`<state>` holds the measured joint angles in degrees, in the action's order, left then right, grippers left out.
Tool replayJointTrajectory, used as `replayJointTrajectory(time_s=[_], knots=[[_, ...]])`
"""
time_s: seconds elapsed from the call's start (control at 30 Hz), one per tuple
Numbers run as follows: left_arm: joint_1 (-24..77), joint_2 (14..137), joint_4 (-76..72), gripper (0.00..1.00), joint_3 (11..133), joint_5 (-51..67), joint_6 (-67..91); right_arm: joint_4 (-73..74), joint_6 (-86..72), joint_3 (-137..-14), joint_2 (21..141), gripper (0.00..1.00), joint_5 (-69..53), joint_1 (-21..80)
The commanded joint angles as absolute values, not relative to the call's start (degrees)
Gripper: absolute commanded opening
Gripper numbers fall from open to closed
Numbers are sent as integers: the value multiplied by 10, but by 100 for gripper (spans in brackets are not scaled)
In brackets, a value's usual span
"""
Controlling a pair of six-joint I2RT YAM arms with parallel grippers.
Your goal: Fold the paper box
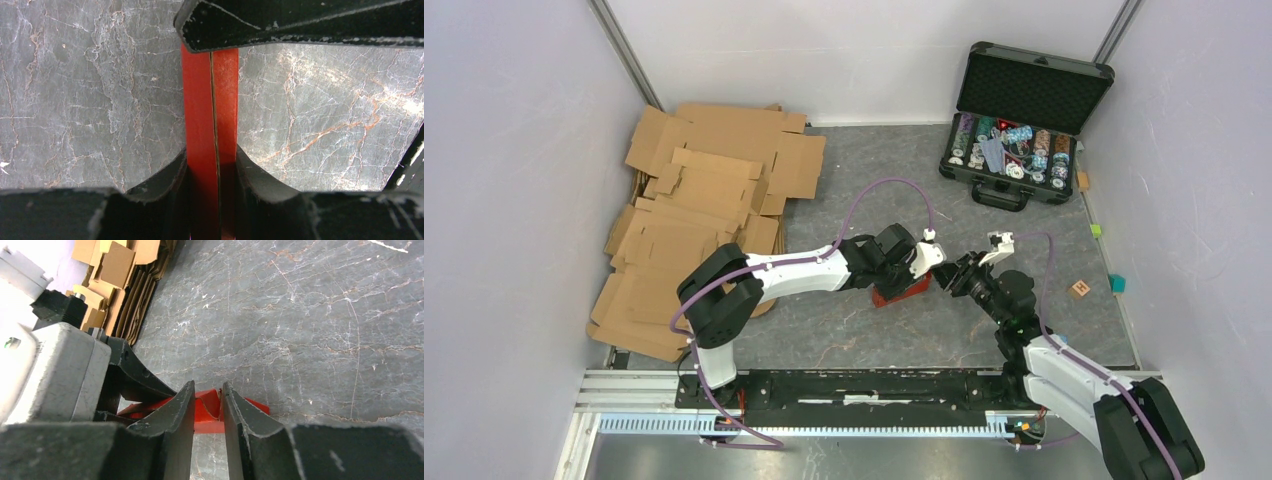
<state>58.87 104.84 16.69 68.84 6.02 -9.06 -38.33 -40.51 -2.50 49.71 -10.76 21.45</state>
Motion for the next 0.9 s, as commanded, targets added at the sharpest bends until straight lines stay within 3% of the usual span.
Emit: replayJointTrajectory(time_s=[0.0, 0.27, 0.87], knots=[[598, 1073, 235, 32, 673, 65, -84, -381, -392, -42, 508, 31, -114, 213], [598, 1080, 241, 32, 677, 64, -84, -325, -367, -25, 496, 29, -121, 213], [599, 1092, 248, 32, 685, 66, -84, -358, -344, 40, 526, 25, -101, 213]])
